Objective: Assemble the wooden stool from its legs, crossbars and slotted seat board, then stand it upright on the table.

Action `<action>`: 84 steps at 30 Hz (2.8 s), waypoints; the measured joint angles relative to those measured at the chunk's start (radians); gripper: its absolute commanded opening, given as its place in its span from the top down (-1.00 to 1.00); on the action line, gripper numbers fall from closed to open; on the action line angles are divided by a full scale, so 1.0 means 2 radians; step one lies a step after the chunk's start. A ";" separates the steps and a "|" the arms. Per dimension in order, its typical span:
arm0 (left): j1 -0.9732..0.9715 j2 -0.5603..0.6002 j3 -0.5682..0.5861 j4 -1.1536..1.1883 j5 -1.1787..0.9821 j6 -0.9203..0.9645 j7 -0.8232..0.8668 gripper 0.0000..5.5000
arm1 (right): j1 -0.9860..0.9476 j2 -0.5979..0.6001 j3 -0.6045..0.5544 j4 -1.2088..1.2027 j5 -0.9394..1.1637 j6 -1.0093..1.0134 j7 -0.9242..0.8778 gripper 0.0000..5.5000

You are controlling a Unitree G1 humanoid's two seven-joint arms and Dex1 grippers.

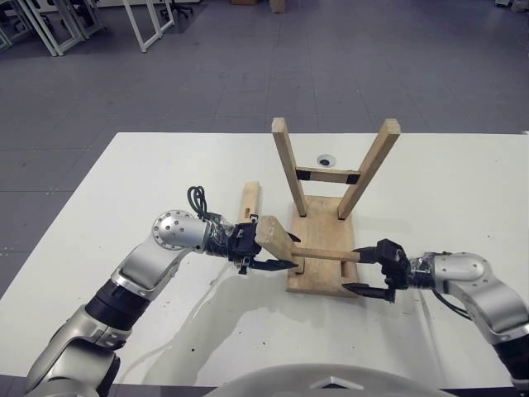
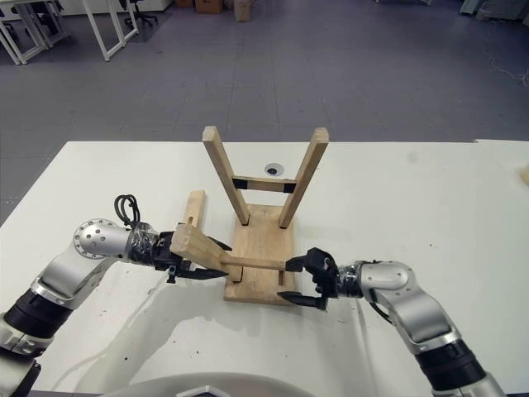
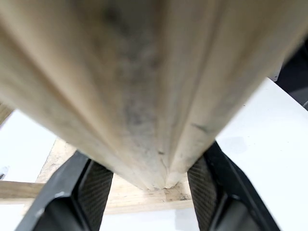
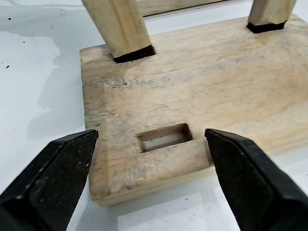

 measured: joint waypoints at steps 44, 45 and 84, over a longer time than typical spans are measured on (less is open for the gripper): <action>0.086 -0.137 0.198 -0.158 0.060 0.354 0.352 -0.75 | 0.068 0.082 -0.075 -0.053 0.024 0.026 -0.134 -0.49; 0.105 -0.174 0.208 -0.179 0.068 0.394 0.407 -0.75 | 0.072 0.085 -0.090 -0.064 0.032 0.032 -0.147 -0.49; 0.135 -0.292 0.371 -0.107 0.016 0.307 0.496 0.26 | 0.019 0.096 -0.209 -0.119 0.112 0.227 -0.203 -0.49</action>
